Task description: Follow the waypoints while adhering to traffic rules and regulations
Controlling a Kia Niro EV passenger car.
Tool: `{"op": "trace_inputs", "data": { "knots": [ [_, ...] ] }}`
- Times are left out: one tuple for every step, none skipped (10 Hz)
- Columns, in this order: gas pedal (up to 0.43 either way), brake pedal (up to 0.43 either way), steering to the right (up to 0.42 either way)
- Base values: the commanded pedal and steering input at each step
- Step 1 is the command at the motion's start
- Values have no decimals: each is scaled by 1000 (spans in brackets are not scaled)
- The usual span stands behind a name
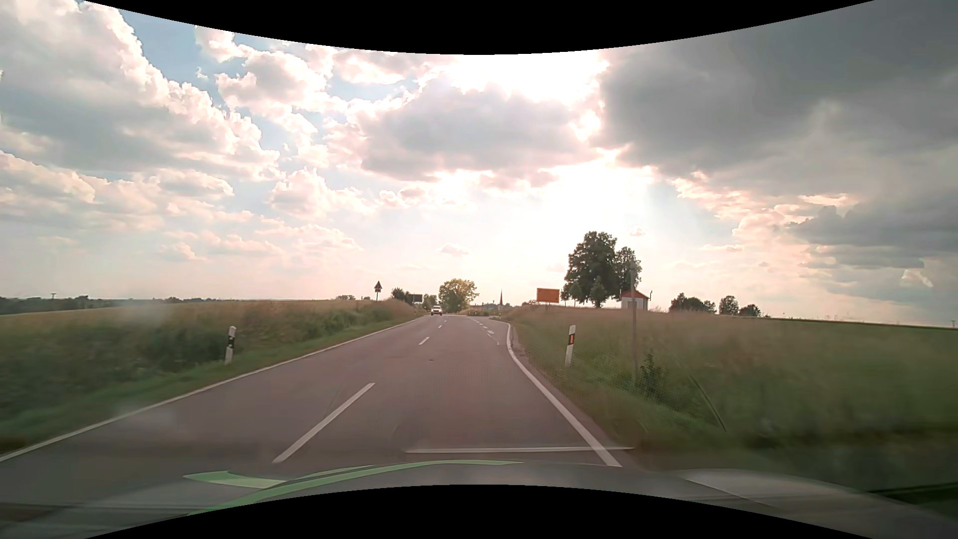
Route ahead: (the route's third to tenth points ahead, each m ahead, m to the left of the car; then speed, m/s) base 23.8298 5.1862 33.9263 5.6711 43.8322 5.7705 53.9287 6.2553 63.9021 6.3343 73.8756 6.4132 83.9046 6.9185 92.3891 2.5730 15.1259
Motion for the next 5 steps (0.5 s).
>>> {"op": "trace_inputs", "data": {
  "knots": [
    [0,0,-3],
    [0,0,-3],
    [0,0,-3],
    [0,0,-3],
    [0,0,-3]
  ]
}}
